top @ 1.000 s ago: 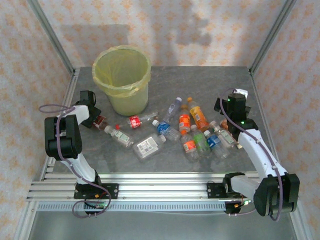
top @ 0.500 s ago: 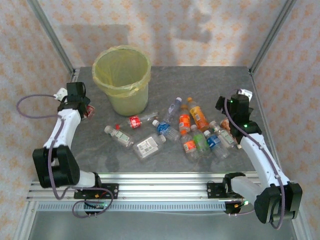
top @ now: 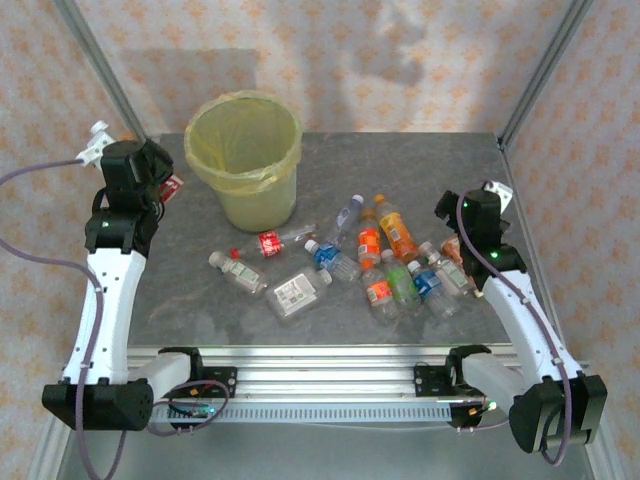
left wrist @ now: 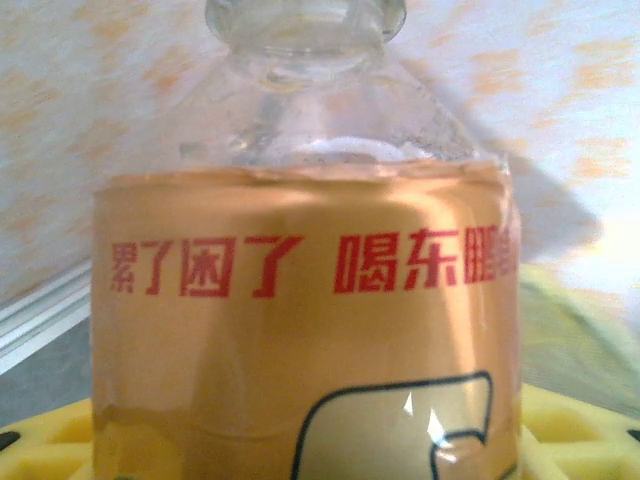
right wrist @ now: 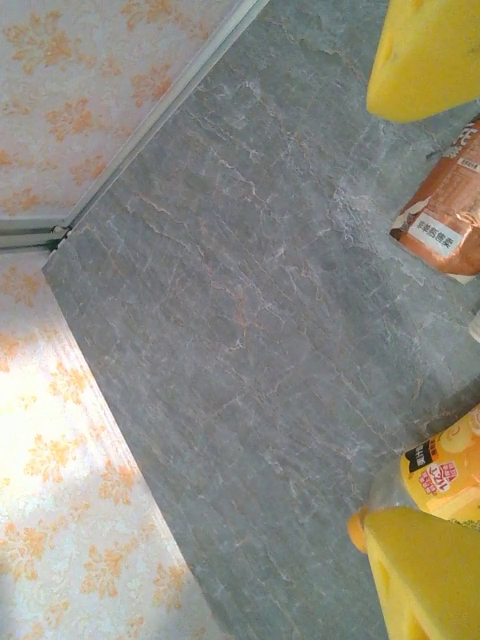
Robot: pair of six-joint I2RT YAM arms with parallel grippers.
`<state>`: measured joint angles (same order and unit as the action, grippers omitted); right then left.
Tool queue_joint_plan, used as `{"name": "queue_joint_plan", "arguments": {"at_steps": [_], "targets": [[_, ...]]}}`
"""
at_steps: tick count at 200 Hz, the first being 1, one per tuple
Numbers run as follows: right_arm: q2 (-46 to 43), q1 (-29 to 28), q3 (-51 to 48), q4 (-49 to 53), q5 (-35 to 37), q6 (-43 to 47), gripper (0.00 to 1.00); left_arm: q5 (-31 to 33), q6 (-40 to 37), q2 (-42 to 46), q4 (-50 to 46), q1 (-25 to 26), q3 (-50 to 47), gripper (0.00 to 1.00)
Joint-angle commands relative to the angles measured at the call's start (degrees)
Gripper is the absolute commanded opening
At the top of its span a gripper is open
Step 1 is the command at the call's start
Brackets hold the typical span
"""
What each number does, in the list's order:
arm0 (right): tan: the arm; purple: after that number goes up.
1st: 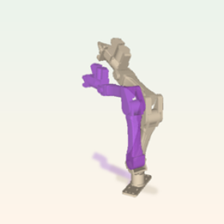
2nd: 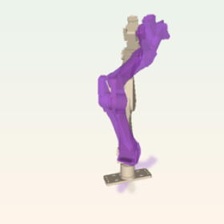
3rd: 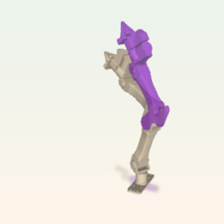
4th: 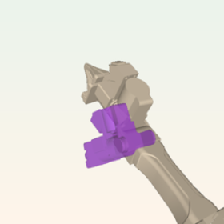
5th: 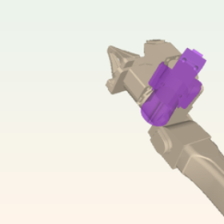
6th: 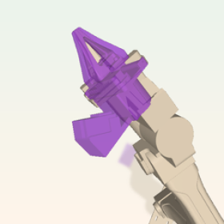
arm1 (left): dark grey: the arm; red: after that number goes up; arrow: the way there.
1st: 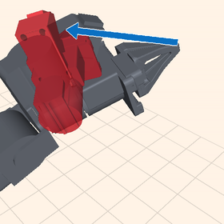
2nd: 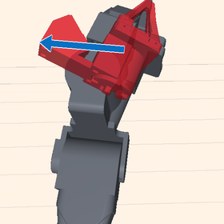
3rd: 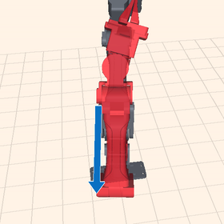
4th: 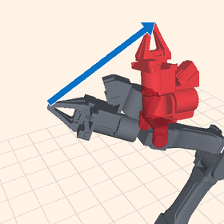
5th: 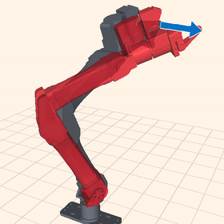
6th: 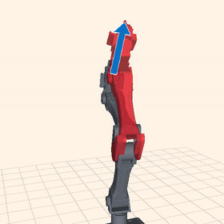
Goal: Put the plastic bottles in the bin
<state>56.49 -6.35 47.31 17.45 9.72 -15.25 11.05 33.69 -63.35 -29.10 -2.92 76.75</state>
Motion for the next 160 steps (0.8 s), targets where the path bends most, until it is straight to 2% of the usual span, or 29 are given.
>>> {"name": "queue_joint_plan", "arguments": {"at_steps": [1,36,83,128,160], "targets": [[-0.77,-0.42,2.26,2.32,2.05,-2.22,0.99,-1.48,-4.39,-0.30,1.99,3.41,4.96,0.42],[-0.77,-0.42,3.03,4.33,2.11,-3.65,0.99,-2.98,-7.77,-5.17,4.32,9.56,11.76,0.41],[-1.03,-0.42,5.66,8.36,1.17,-5.36,0.99,-4.98,-13.65,-13.80,6.40,15.20,18.31,0.40],[-1.64,-0.42,7.49,12.56,0.88,-7.38,0.99,-5.56,-19.46,-24.29,8.21,16.09,25.31,0.41],[-2.00,-0.42,8.40,15.21,2.76,-8.65,0.99,-5.23,-22.05,-32.68,3.54,16.07,33.43,0.41]]}}
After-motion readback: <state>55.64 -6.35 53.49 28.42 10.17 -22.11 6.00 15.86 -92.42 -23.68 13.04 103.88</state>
